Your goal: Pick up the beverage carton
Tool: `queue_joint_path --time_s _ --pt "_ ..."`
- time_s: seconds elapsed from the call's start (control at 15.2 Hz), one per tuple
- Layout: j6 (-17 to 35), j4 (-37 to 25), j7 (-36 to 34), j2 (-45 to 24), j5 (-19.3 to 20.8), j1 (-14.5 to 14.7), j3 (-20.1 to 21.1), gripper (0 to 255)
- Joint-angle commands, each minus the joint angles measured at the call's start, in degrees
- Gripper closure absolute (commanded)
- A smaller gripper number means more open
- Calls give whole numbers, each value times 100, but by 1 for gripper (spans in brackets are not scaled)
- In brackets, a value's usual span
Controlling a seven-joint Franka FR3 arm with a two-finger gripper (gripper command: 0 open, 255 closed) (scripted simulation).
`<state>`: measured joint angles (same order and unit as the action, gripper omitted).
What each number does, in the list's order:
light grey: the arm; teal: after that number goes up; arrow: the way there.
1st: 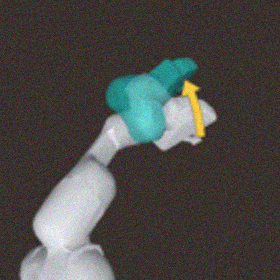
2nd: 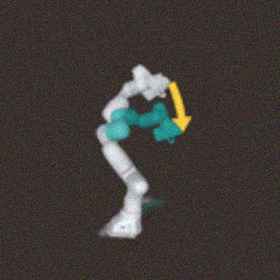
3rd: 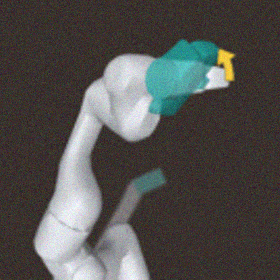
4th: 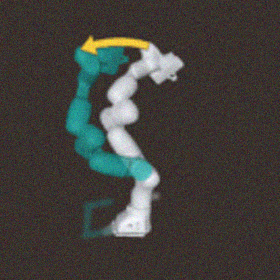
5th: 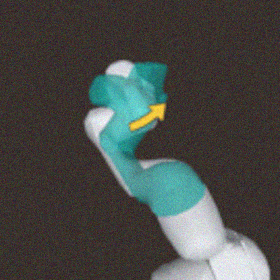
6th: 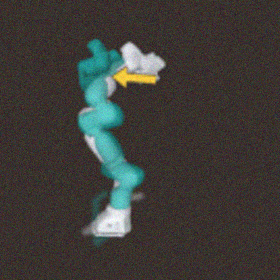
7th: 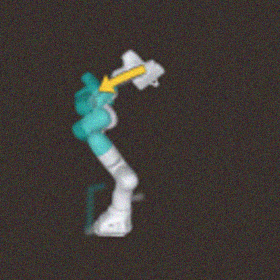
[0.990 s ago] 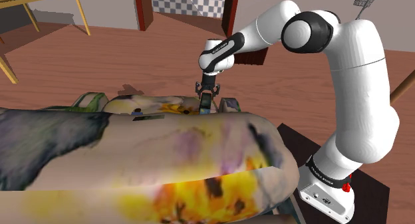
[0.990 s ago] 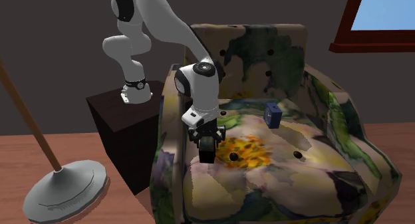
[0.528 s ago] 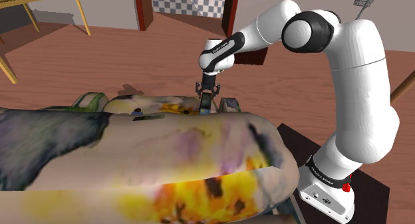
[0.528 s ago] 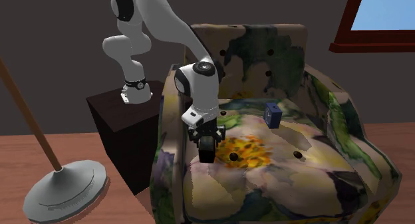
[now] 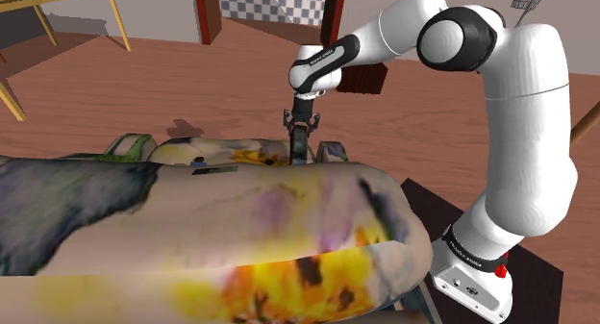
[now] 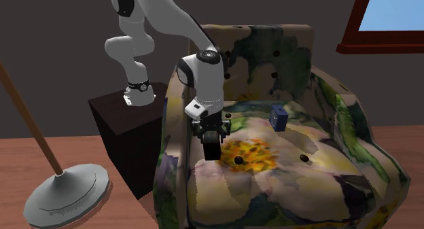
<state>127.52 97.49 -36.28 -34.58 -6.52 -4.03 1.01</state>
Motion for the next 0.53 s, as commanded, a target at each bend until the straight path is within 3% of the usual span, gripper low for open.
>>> queue_joint_path --time_s 0.0,0.46 --pt "-117 -25 -14 97 7 0 -3 255" --pt "-402 -79 -45 330 21 1 -10 255"
